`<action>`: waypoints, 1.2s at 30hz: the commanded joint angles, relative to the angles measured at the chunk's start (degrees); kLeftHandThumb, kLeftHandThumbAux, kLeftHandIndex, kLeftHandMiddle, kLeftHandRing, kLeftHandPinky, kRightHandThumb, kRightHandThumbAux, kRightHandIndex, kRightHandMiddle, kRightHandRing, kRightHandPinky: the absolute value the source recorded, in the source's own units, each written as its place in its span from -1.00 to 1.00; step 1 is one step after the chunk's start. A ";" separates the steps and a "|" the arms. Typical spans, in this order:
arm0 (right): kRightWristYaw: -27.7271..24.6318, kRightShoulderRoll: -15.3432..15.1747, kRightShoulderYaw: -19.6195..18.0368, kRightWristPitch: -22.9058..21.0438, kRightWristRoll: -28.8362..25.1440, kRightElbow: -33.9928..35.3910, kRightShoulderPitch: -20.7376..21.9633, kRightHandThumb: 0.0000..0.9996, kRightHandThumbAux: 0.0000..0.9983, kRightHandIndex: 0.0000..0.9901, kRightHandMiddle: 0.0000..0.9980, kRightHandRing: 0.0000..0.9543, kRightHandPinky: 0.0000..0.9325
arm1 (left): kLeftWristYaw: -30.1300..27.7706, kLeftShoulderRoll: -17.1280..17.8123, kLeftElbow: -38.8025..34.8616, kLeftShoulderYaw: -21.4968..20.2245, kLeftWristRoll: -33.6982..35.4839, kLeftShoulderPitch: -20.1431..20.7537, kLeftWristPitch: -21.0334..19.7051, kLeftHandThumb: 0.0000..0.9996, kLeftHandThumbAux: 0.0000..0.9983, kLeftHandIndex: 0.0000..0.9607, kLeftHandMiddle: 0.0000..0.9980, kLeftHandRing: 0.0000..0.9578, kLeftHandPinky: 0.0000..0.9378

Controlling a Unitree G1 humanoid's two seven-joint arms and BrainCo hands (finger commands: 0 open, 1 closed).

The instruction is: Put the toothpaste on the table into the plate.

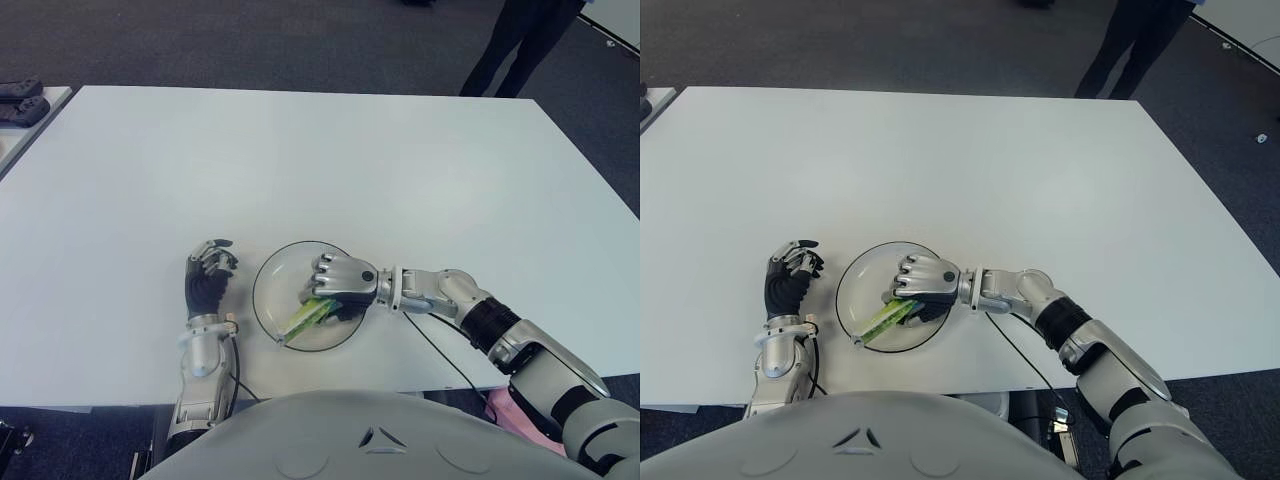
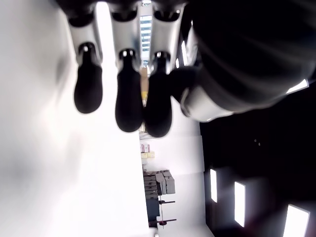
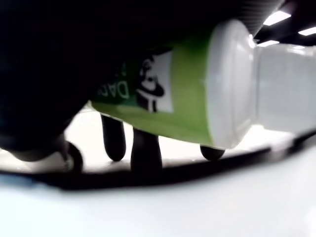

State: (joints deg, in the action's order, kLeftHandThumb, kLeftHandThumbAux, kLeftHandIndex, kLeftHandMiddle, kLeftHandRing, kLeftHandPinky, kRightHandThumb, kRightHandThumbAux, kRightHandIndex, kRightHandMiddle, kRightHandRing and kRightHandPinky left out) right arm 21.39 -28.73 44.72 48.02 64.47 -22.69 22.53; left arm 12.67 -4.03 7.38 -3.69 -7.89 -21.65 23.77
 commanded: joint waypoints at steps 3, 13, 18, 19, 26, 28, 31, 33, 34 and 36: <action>0.72 -1.57 0.20 -2.57 3.15 1.97 -0.56 -0.56 -0.19 -1.00 -1.00 -1.00 -1.00 | 0.67 -0.30 1.07 0.12 -0.31 -0.59 -1.05 0.42 0.44 -0.09 0.29 0.33 0.36; 2.00 -2.45 0.40 -1.93 3.45 2.73 -0.21 -0.48 -0.25 -1.00 -1.00 -1.00 -1.00 | 0.98 -0.24 0.94 0.02 -0.72 -0.48 -1.77 0.42 0.44 -0.09 0.30 0.35 0.38; 3.24 -2.48 0.23 -2.06 3.80 3.12 -0.05 -0.40 -0.33 -1.00 -1.00 -1.00 -1.00 | 1.00 -0.14 1.13 -0.05 -0.77 -0.36 -1.76 0.42 0.44 -0.09 0.30 0.35 0.38; 3.34 -2.43 0.14 -2.18 3.79 3.23 -0.04 -0.37 -0.35 -1.00 -1.00 -1.00 -1.00 | 0.99 -0.12 1.18 -0.06 -0.77 -0.34 -1.69 0.42 0.44 -0.09 0.30 0.35 0.38; 5.09 -2.14 -0.28 -1.80 3.08 2.71 -0.13 -0.34 -0.38 -1.00 -1.00 -1.00 -1.00 | 0.81 0.00 1.89 -0.17 -0.46 -0.06 -0.83 0.42 0.44 -0.09 0.29 0.33 0.37; 5.73 -2.08 -0.32 -1.38 2.73 2.33 -0.06 -0.34 -0.37 -1.00 -1.00 -1.00 -1.00 | 0.81 -0.02 2.00 -0.23 -0.37 -0.02 -0.76 0.42 0.44 -0.09 0.28 0.33 0.37; 6.78 -1.92 -0.28 -1.04 2.51 1.80 0.00 -0.35 -0.34 -1.00 -1.00 -1.00 -1.00 | 0.84 -0.07 2.15 -0.33 -0.27 0.05 -0.68 0.42 0.44 -0.09 0.28 0.33 0.37; 7.41 -1.88 -0.29 -0.74 2.46 1.51 0.20 -0.34 -0.33 -1.00 -1.00 -1.00 -1.00 | 0.87 -0.12 2.20 -0.37 -0.23 0.08 -0.65 0.42 0.44 -0.09 0.28 0.33 0.37; 7.62 -1.90 -0.29 -0.59 2.48 1.42 0.35 -0.34 -0.32 -1.00 -1.00 -1.00 -1.00 | 0.87 -0.13 2.22 -0.38 -0.23 0.09 -0.64 0.42 0.44 -0.09 0.29 0.33 0.38; 8.23 -1.92 -0.34 -0.16 2.51 1.16 0.73 -0.33 -0.31 -1.00 -1.00 -1.00 -1.00 | 0.89 -0.17 2.26 -0.42 -0.20 0.10 -0.60 0.42 0.44 -0.09 0.29 0.34 0.38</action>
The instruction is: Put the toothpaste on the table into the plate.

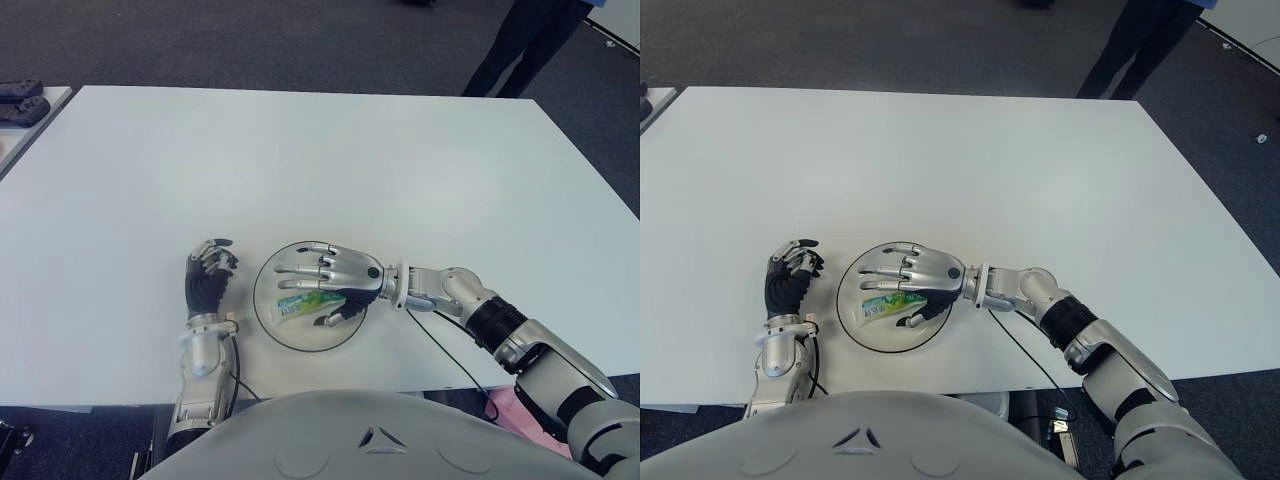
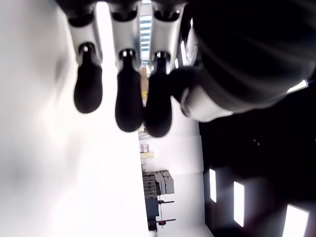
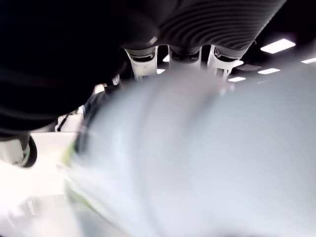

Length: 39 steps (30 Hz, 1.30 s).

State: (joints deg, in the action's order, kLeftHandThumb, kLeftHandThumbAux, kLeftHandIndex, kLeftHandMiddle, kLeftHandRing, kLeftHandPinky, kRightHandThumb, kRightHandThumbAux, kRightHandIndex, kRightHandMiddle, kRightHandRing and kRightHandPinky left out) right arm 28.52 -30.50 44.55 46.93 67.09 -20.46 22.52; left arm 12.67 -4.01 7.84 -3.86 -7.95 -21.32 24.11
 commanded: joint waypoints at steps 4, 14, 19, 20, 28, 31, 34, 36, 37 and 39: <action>1.60 0.18 -0.12 1.29 -0.28 -1.34 0.81 -0.37 -0.30 -1.00 -1.00 -1.00 -1.00 | 0.82 -0.18 1.96 -0.29 -0.03 -0.20 -0.74 0.42 0.44 -0.09 0.30 0.35 0.39; -10.70 -0.51 -2.95 1.65 -12.36 -0.36 -1.99 -0.65 0.00 -1.00 -1.00 -1.00 -1.00 | 0.37 -0.04 1.98 -0.10 0.04 -0.18 -0.63 0.42 0.44 -0.09 0.32 0.36 0.40; -16.19 -0.43 -5.25 -0.64 -16.11 1.43 -3.89 -0.77 0.10 -1.00 -1.00 -1.00 -1.00 | 0.25 -0.08 1.82 -0.01 0.15 -0.18 -1.00 0.42 0.44 -0.09 0.31 0.36 0.39; -16.54 -0.15 -5.99 -1.65 -16.55 1.92 -4.54 -0.78 0.14 -1.00 -1.00 -1.00 -1.00 | 0.18 -0.08 1.81 0.00 0.21 -0.15 -1.06 0.42 0.44 -0.09 0.31 0.36 0.39; -16.20 3.05 -11.95 -8.64 -20.47 4.07 -10.53 -0.68 0.08 -1.00 -1.00 -1.00 -1.00 | 0.07 -0.06 1.99 -0.04 0.53 0.16 -1.17 0.42 0.44 -0.09 0.30 0.35 0.38; -15.82 5.29 -15.35 -9.40 -27.62 3.07 -14.85 -0.60 0.09 -1.00 -1.00 -1.00 -0.88 | 0.09 -0.02 2.33 -0.13 0.68 0.46 -0.80 0.42 0.44 -0.09 0.30 0.35 0.38; -15.84 6.66 -18.14 -7.55 -34.12 0.39 -17.50 -0.55 0.13 -1.00 -1.00 -1.00 -0.81 | -0.09 0.07 2.59 -0.17 1.00 0.65 -0.45 0.42 0.44 -0.09 0.30 0.35 0.38; -16.05 7.25 -19.46 -6.86 -36.50 -0.78 -18.47 -0.53 0.16 -1.00 -1.00 -0.99 -0.80 | -0.15 0.12 2.70 -0.16 1.14 0.72 -0.29 0.42 0.44 -0.09 0.30 0.34 0.38; -16.23 7.55 -19.86 -6.86 -36.97 -1.00 -18.69 -0.53 0.19 -1.00 -1.00 -0.99 -0.80 | -0.18 0.17 2.76 -0.18 1.21 0.78 -0.26 0.42 0.44 -0.09 0.30 0.34 0.38; -17.49 10.06 -21.87 -8.66 -42.26 -0.44 -20.57 -0.54 0.28 -0.98 -0.95 -0.94 -0.76 | -0.37 0.32 2.91 -0.23 1.45 0.93 -0.08 0.42 0.44 -0.09 0.30 0.34 0.38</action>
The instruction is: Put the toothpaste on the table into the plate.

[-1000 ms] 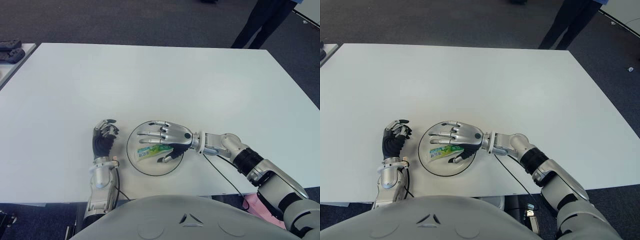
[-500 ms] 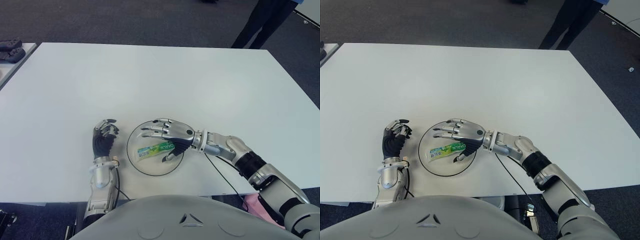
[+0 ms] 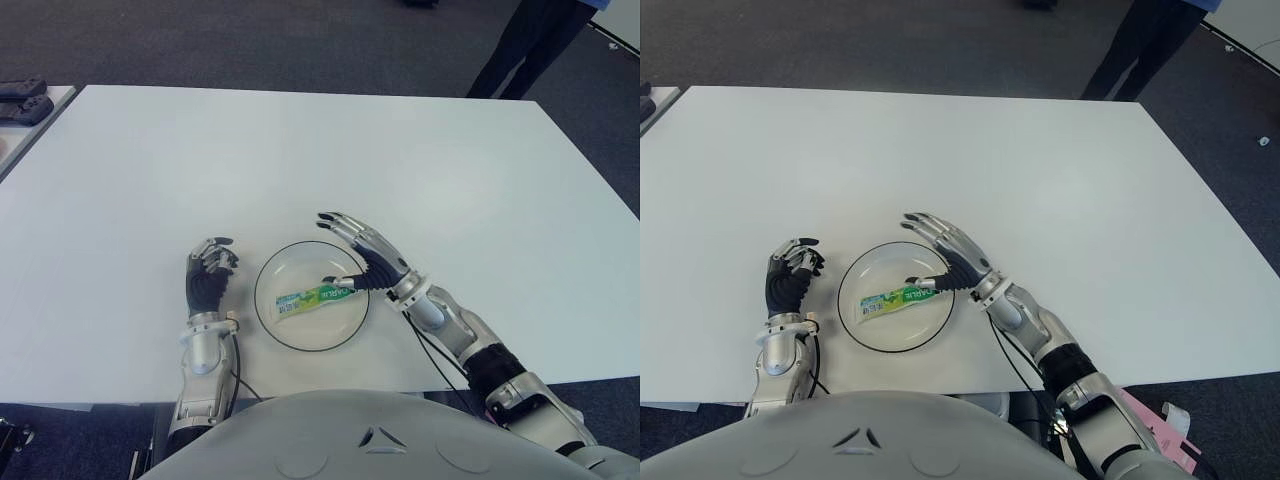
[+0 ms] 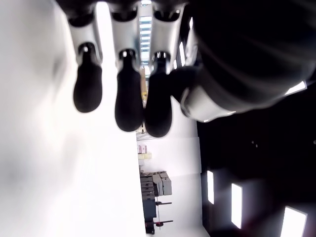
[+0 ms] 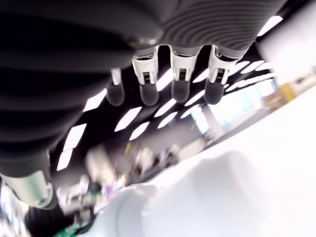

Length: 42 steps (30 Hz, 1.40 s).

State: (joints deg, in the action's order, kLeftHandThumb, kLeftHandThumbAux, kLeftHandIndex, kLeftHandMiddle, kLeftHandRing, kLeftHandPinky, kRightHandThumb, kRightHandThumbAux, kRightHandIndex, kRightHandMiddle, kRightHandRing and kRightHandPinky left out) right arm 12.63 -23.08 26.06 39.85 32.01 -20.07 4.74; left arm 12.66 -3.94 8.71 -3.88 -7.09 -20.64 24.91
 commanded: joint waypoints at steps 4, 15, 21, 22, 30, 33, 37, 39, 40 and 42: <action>-3.50 7.31 -6.48 -3.99 -16.55 1.79 -6.38 -0.56 0.49 -0.87 -0.81 -0.83 -0.64 | -0.56 0.51 2.17 -0.34 0.93 0.46 -0.88 0.42 0.44 -0.09 0.30 0.34 0.38; -3.14 18.00 -14.49 -6.36 -28.08 1.17 -9.33 -0.54 0.81 -0.37 -0.41 -0.41 -0.26 | -0.63 0.95 2.05 -0.12 1.08 0.95 -2.22 0.42 0.44 -0.09 0.29 0.34 0.37; -1.70 21.35 -18.20 -6.98 -28.73 0.19 -9.77 0.14 0.56 -0.20 -0.24 -0.21 -0.07 | -0.85 1.14 2.21 -0.03 1.35 1.22 -2.32 0.42 0.44 -0.09 0.28 0.33 0.36; -1.39 21.62 -18.89 -7.06 -28.67 0.12 -10.23 0.23 0.53 -0.18 -0.22 -0.19 -0.05 | -0.86 1.15 2.34 0.00 1.35 1.32 -2.17 0.42 0.44 -0.09 0.27 0.33 0.36; -0.77 23.14 -22.51 -8.98 -28.56 -1.01 -12.00 0.39 0.47 -0.14 -0.13 -0.14 -0.11 | -1.16 1.44 2.76 0.20 1.62 1.58 -1.51 0.42 0.44 -0.09 0.28 0.33 0.36; -0.66 23.55 -23.91 -10.25 -28.95 -3.01 -11.40 0.41 0.46 -0.14 -0.09 -0.13 -0.10 | -1.22 1.48 2.65 0.35 1.70 1.61 -1.59 0.42 0.44 -0.09 0.28 0.33 0.36; 0.07 24.40 -24.98 -11.33 -28.47 -3.58 -11.08 0.41 0.46 -0.13 -0.06 -0.10 -0.08 | -1.41 1.57 2.72 0.42 2.00 1.72 -1.55 0.42 0.44 -0.09 0.27 0.32 0.35; 0.27 24.66 -25.37 -11.43 -28.21 -4.04 -10.91 0.41 0.46 -0.13 -0.04 -0.09 -0.09 | -1.56 1.62 2.83 0.43 2.19 1.78 -1.37 0.42 0.44 -0.09 0.27 0.32 0.35; 0.35 24.77 -25.50 -11.46 -28.06 -4.19 -10.86 0.41 0.46 -0.13 -0.04 -0.08 -0.09 | -1.65 1.63 2.86 0.41 2.27 1.80 -1.32 0.42 0.44 -0.09 0.27 0.31 0.35; 0.34 25.01 -25.72 -11.82 -27.94 -4.31 -10.82 0.42 0.46 -0.13 -0.03 -0.08 -0.11 | -1.92 1.64 2.98 0.37 2.53 1.84 -1.16 0.42 0.44 -0.09 0.27 0.31 0.34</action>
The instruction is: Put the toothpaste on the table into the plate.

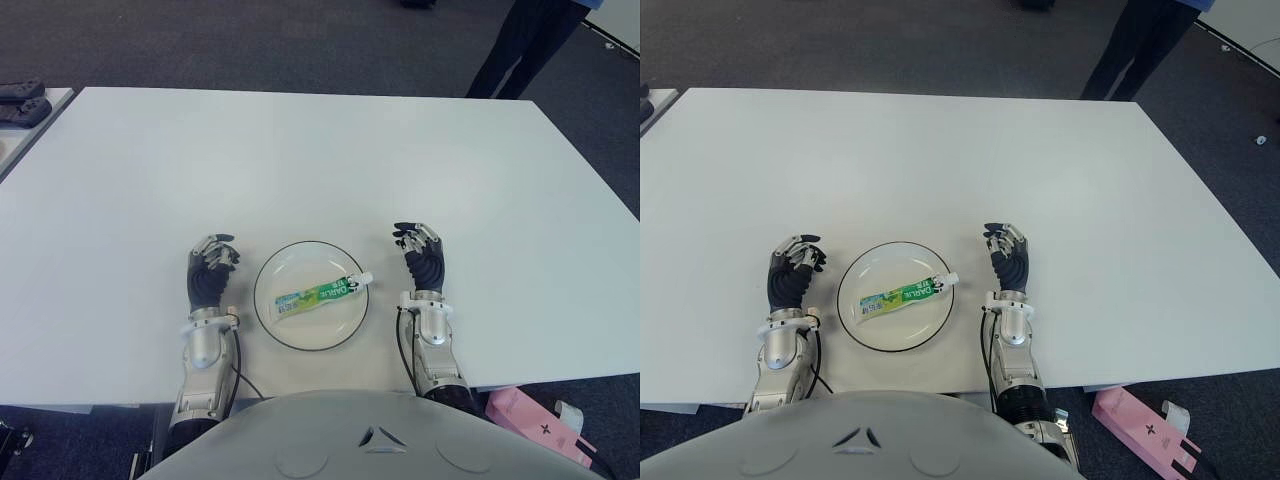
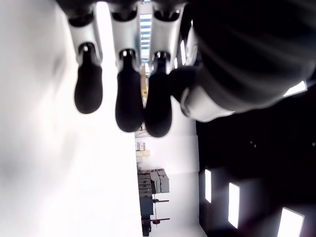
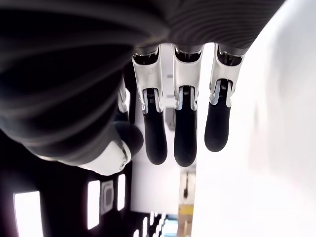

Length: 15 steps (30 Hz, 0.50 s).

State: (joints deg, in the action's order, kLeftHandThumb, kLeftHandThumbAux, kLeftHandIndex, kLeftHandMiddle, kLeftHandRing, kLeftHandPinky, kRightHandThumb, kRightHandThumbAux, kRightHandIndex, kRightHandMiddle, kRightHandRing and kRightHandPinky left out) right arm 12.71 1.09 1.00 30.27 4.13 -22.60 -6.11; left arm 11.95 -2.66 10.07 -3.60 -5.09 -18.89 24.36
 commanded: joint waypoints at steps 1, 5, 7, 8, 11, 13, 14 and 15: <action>0.23 0.92 -0.73 -2.35 -0.01 -1.76 0.03 0.42 0.46 -0.13 -0.03 -0.08 -0.11 | -1.30 0.36 1.63 0.08 0.61 0.09 -0.58 0.42 0.44 -0.09 0.27 0.31 0.34; 0.00 1.17 -0.91 -3.10 -0.01 -1.49 -0.07 0.42 0.46 -0.13 -0.02 -0.07 -0.09 | -1.52 0.37 1.73 0.05 0.87 0.12 -0.40 0.42 0.44 -0.09 0.27 0.31 0.35; -0.38 1.25 -0.90 -3.71 -0.21 -1.22 -0.19 0.42 0.46 -0.13 -0.02 -0.06 -0.08 | -1.38 0.38 1.64 0.08 0.71 0.07 -0.38 0.42 0.44 -0.09 0.27 0.31 0.35; -0.54 1.28 -0.90 -3.94 -0.27 -1.12 -0.24 0.42 0.46 -0.13 -0.02 -0.06 -0.07 | -1.33 0.39 1.61 0.09 0.64 0.06 -0.37 0.42 0.44 -0.09 0.27 0.32 0.35; -1.05 1.35 -0.85 -5.03 -0.36 -0.42 -0.53 0.42 0.46 -0.13 -0.03 -0.06 -0.07 | -1.12 0.39 1.48 0.10 0.35 0.00 -0.43 0.41 0.44 -0.09 0.28 0.32 0.36; -1.27 1.43 -0.84 -5.65 -0.36 0.09 -0.74 0.42 0.46 -0.13 -0.03 -0.06 -0.07 | -1.05 0.38 1.39 0.12 0.24 -0.05 -0.46 0.41 0.44 -0.09 0.28 0.32 0.35; -1.42 1.49 -0.83 -5.99 -0.41 0.43 -0.86 0.42 0.46 -0.13 -0.03 -0.06 -0.07 | -1.03 0.37 1.36 0.13 0.21 -0.07 -0.48 0.41 0.44 -0.09 0.28 0.32 0.35; -1.65 1.57 -0.81 -6.43 -0.51 0.84 -1.02 0.42 0.46 -0.13 -0.03 -0.06 -0.07 | -0.98 0.33 1.36 0.13 0.19 -0.09 -0.51 0.41 0.44 -0.09 0.28 0.32 0.35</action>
State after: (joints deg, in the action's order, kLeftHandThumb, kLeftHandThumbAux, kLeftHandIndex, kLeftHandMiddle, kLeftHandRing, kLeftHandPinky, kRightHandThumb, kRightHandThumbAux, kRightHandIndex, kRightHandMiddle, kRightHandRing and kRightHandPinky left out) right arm 11.68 1.99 0.18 26.64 4.19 -21.39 -5.88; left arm 11.38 -2.52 10.23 -3.61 -4.54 -18.79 24.59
